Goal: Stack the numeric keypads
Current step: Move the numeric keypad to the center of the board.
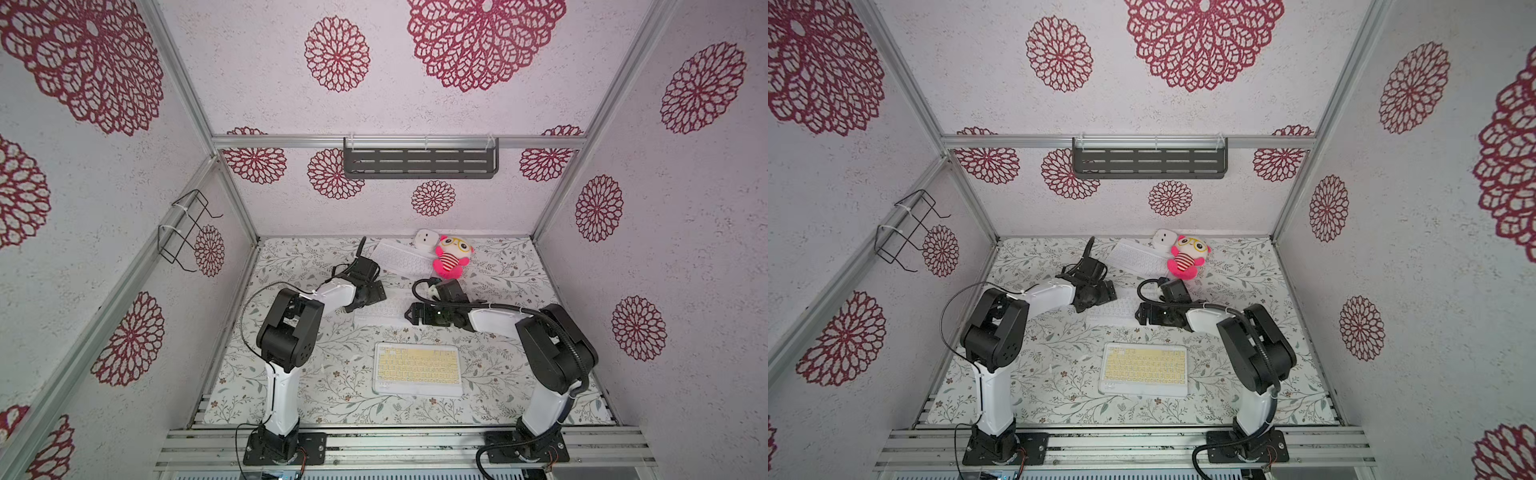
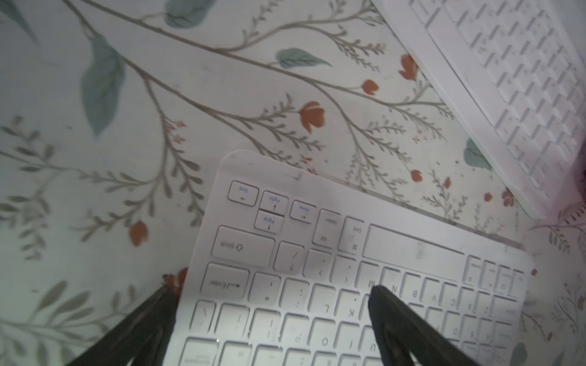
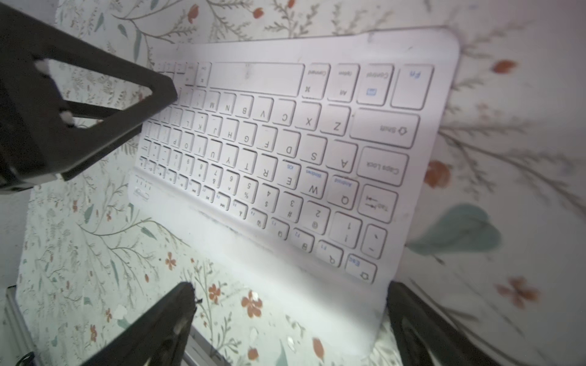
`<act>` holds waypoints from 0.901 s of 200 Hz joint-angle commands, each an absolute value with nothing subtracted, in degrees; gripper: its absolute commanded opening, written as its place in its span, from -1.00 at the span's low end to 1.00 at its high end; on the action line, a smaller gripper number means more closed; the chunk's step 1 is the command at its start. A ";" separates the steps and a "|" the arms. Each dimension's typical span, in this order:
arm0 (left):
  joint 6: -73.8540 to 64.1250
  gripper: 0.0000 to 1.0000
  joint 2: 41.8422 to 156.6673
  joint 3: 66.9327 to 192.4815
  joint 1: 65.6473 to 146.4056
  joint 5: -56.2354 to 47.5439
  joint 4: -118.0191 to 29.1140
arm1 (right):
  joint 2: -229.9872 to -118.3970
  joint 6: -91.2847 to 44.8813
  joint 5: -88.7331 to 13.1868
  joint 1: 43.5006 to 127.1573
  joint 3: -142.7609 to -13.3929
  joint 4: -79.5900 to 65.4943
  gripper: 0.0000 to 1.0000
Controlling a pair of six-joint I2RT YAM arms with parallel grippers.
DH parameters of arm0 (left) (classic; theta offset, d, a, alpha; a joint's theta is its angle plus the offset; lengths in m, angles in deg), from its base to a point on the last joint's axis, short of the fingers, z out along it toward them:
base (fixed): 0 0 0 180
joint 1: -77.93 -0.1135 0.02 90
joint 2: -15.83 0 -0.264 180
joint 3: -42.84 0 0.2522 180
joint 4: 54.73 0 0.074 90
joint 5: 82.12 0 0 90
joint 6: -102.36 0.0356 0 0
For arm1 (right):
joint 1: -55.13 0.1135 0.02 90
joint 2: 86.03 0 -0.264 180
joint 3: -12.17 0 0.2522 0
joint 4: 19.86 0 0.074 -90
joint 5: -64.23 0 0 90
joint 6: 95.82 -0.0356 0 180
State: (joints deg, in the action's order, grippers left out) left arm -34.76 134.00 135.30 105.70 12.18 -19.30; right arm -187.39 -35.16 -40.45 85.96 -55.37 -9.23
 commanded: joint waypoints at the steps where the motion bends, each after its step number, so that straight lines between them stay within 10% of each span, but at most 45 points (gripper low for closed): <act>1: -41.14 0.95 138.75 132.19 114.31 -6.03 -19.70 | -185.44 -36.98 -44.49 88.64 -53.10 -9.79 0.94; 180: -38.36 0.95 136.48 133.90 115.54 7.95 -11.18 | -190.42 -31.38 -23.80 80.86 -58.29 -7.17 0.96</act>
State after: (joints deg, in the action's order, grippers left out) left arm -37.23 132.55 134.97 114.35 11.13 -15.12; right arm -187.94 -33.28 -26.03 81.85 -56.52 -6.09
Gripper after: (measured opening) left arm 0.975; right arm 0.979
